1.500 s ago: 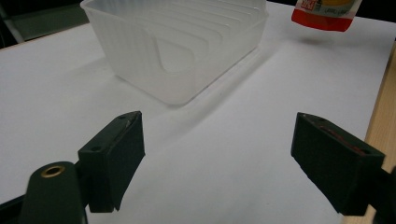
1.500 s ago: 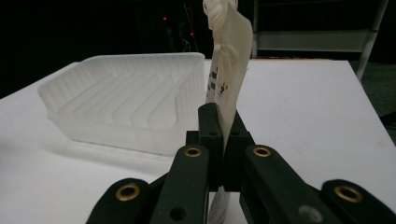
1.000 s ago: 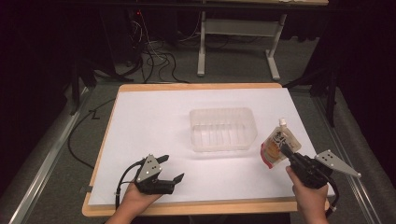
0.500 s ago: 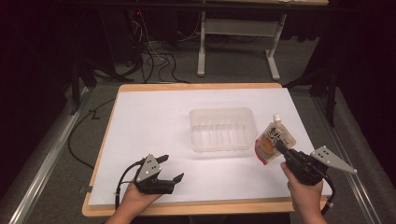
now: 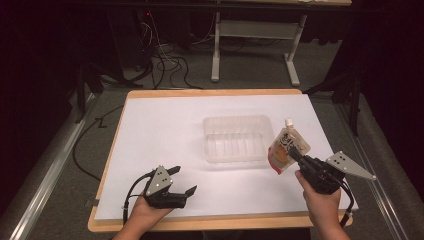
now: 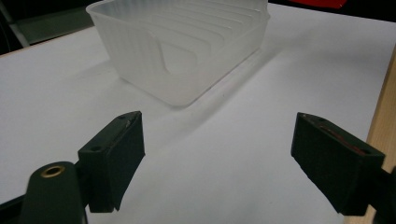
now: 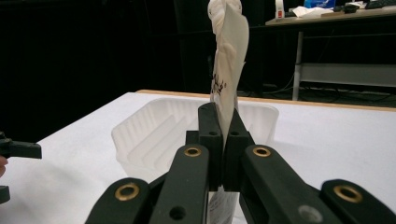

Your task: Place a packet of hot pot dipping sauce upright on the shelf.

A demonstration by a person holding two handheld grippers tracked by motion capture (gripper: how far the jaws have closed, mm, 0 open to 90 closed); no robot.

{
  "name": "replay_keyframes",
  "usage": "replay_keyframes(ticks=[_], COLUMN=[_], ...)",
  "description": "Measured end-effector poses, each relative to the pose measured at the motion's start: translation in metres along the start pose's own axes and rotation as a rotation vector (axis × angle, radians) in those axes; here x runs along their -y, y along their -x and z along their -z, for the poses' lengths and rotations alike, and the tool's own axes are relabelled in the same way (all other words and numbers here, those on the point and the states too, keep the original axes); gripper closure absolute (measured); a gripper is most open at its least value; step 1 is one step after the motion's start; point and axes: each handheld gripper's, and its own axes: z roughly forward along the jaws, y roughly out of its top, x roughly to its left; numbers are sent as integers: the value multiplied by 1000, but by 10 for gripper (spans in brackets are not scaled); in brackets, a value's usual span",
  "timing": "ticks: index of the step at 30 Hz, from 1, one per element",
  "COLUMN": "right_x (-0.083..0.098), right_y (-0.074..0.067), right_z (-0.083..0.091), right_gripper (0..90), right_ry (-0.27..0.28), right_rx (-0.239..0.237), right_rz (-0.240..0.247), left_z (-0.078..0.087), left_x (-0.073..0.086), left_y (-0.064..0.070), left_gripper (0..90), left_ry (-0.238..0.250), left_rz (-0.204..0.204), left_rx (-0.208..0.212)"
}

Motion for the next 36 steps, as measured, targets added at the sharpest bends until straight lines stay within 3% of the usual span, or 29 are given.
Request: replay_keyframes(ticks=[17, 36], right_x=[-7, -2], right_y=[-11, -8], right_z=[-25, -49], right_gripper=[900, 900], right_ry=[-24, -80], right_rx=[-21, 10], right_rz=[18, 29], left_z=[2, 2], left_x=[0, 0], left_y=[-1, -1], left_gripper=[179, 179], left_ry=[4, 4], left_rz=[-3, -4], left_rx=[-1, 1])
